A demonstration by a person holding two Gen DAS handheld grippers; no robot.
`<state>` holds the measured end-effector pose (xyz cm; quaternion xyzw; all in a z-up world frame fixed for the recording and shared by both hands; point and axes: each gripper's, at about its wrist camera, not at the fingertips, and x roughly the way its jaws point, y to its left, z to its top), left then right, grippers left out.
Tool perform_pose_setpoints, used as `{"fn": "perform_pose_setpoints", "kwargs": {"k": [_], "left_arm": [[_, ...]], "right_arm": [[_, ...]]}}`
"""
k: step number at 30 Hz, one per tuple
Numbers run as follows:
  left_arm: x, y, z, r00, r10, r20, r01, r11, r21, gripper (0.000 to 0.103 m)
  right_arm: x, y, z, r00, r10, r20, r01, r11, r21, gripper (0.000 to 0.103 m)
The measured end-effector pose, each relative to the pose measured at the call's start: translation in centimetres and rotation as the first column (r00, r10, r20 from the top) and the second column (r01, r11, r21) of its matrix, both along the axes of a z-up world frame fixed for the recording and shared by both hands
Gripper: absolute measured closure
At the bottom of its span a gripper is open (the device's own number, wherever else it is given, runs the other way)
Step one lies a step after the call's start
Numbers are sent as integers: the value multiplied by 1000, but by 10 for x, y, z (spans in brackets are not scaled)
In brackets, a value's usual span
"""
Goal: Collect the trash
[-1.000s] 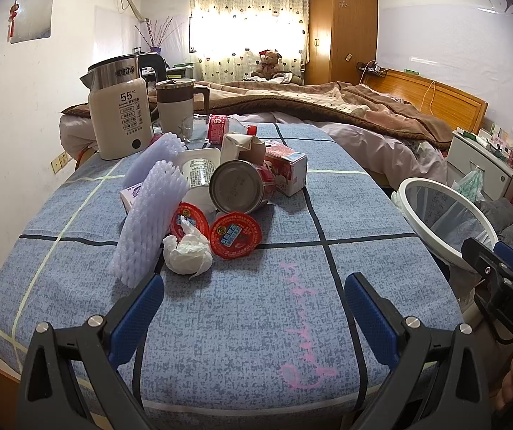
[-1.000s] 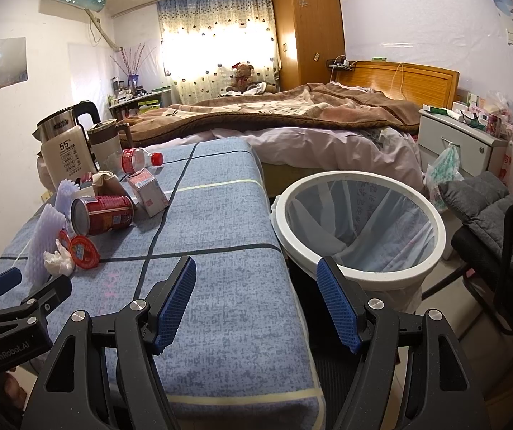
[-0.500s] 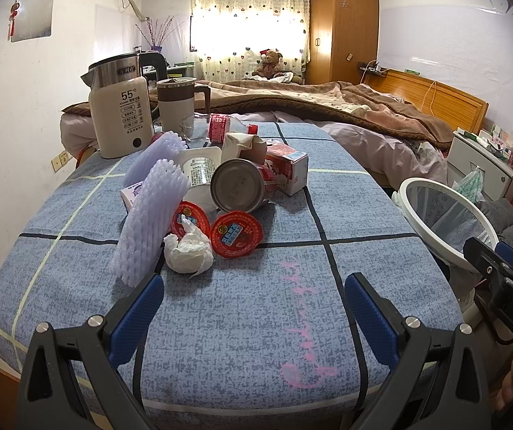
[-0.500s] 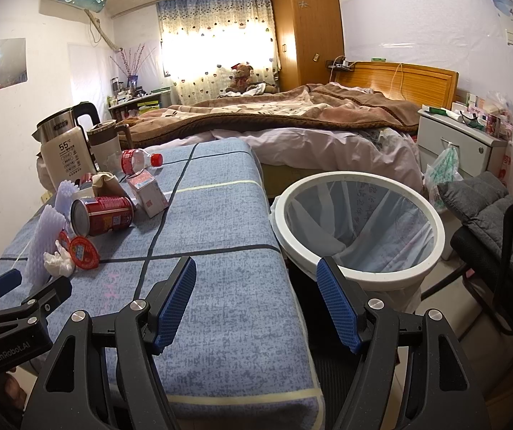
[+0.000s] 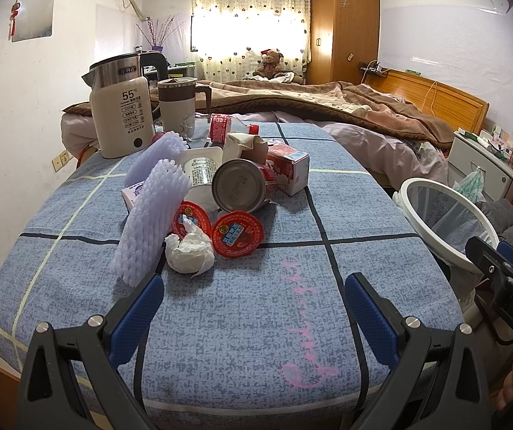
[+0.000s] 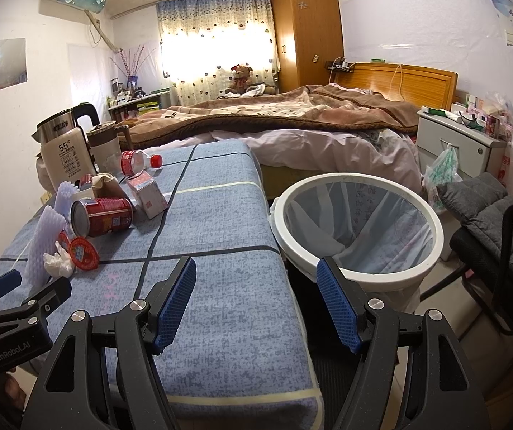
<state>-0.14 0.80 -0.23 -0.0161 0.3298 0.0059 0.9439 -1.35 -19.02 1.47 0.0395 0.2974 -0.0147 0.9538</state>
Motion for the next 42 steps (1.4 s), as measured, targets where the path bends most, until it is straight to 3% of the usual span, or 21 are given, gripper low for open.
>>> {"fn": "perform_pose_setpoints", "kwargs": {"k": [23,31,42], "left_arm": [[1,8,-2,1000,15,-12,-15,1000,4,1],[9,43,-10,997,30,-77,-34,998,-51,1],[14,106,-18,992,96,-85,-107,985,-136,1]], "right_arm": [[4,1,-2,1000,11,-12,-11,1000,5,33],[20,13,-14,996,79,-41,-78,996,33,33],[49,43,-23,984,165,-73,-163,986,34,33]]}}
